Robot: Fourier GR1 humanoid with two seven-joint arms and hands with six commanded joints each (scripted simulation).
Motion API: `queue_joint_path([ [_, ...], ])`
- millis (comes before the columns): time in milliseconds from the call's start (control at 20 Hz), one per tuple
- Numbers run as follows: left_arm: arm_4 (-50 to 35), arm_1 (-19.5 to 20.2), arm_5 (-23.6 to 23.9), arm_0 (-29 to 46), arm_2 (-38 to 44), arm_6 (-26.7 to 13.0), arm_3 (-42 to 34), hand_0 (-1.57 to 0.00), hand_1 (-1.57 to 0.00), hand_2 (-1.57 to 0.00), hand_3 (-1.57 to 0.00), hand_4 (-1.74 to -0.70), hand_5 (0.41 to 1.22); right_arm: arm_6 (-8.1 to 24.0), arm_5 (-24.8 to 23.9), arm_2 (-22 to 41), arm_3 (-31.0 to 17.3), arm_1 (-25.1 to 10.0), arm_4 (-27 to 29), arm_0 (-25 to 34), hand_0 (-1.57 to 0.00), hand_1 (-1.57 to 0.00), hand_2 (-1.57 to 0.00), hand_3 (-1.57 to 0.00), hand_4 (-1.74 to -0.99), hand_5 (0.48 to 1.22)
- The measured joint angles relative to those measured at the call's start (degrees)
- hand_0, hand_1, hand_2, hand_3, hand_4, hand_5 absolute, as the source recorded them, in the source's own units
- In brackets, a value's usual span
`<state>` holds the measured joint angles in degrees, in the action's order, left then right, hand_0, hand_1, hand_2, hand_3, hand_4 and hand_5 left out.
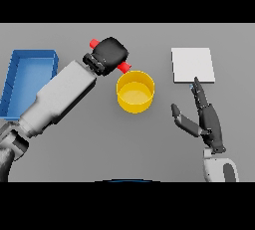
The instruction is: Pick up the red beaker and tilt it to pour out 1 green nut into yellow bowl. Pick up the yellow bowl and place it on the metallic measuring scale.
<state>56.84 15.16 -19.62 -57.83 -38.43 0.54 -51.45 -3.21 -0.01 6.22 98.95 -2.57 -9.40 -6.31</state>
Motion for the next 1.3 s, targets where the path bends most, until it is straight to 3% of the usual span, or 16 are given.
queue_joint_path([
  [450,10.53,-0.33,-0.35,-7.61,-11.01,7.17,4.34,-1.57,-1.57,-1.57,-1.55,-1.74,1.221,-2.33,-2.8,0.56,-0.18,0.25,-3.65,-0.03,0.0,0.0,0.0,0.0,-1.16,0.569],
  [700,15.76,0.23,0.1,-10.06,-16.5,10.05,5.75,-1.57,-1.57,-1.57,-1.56,-1.74,1.221,-2.58,-2.11,0.03,-0.67,0.48,-2.01,0.85,0.0,0.0,0.0,0.0,-1.13,0.565],
  [750,16.83,0.14,-0.13,-10.89,-17.67,10.68,5.81,-1.57,-1.57,-1.57,-1.56,-1.74,1.221,-1.2,-2.56,-0.3,-0.47,0.41,-2.08,1.43,0.0,0.0,0.0,0.0,-1.129,0.566],
  [1100,23.3,-1.77,2.34,-14.9,-23.22,11.29,8.12,-1.57,-1.57,-1.57,-1.57,-1.73,1.221,-2.89,-2.43,-0.06,-0.66,0.24,-2.5,-0.08,0.0,0.0,0.0,0.0,-1.128,0.575],
  [1200,24.88,-1.75,2.65,-17.51,-24.71,13.43,7.85,-1.57,-1.57,-1.57,-1.57,-1.73,1.221,-3.8,-2.64,0.33,-0.36,0.4,-3.05,-0.43,0.0,0.0,0.0,0.0,-1.138,0.572],
  [1300,25.6,-0.93,2.9,-21.95,-24.33,15.2,9.17,-1.57,-1.57,-1.57,-1.57,-1.73,1.221,-2.23,-3.09,0.59,-0.61,1.03,-3.42,0.09,0.0,0.0,0.0,0.0,-1.138,0.565],
])
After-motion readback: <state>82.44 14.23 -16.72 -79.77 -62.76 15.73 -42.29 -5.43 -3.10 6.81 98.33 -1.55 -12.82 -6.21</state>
